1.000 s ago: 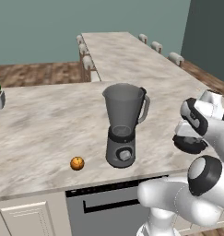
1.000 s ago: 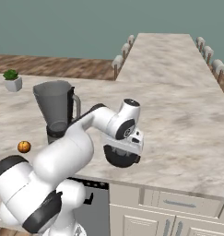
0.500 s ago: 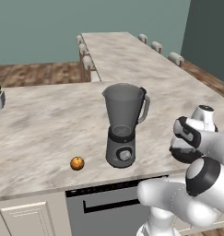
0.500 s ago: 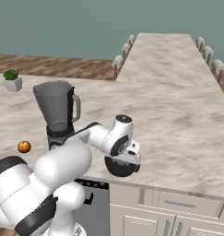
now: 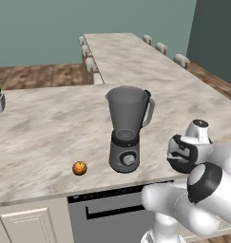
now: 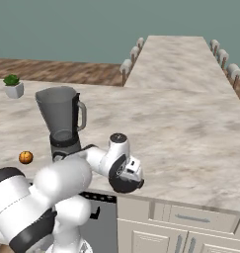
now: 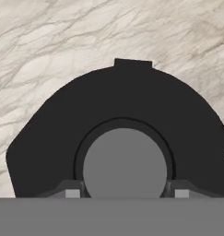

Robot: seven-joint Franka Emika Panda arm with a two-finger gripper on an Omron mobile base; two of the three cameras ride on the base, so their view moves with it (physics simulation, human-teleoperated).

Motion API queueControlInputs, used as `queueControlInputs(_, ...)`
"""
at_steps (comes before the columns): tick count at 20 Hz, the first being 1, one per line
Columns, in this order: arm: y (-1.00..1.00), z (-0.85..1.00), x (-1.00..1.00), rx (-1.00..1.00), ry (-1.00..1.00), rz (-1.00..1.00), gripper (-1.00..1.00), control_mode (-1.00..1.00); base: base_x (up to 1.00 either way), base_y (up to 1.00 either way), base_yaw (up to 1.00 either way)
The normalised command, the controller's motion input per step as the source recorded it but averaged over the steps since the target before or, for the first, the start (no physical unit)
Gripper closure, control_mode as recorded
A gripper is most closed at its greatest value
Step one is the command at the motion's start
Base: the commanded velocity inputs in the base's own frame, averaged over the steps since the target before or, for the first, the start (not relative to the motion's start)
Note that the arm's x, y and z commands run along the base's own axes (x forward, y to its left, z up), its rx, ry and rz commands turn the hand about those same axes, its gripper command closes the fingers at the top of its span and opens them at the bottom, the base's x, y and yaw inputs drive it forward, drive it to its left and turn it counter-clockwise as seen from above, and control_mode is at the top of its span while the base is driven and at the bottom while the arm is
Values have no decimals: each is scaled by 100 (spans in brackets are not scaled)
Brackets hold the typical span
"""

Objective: Open the blender lid, put the orange in the blender, close the lid, and start the blender.

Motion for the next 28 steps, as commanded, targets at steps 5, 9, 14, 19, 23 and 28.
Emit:
queueControlInputs(5,7,-2,56,0,0,0,100,-100,0,0,0)
queueControlInputs(9,0,-17,39,0,0,0,100,-100,0,0,0)
queueControlInputs(14,0,-26,12,0,0,0,-100,-100,0,0,0)
queueControlInputs(19,0,14,1,0,1,0,-100,-100,0,0,0)
queueControlInputs(23,0,66,0,0,0,0,-100,-100,0,0,0)
queueControlInputs(28,0,80,0,0,-2,0,-100,-100,0,0,0)
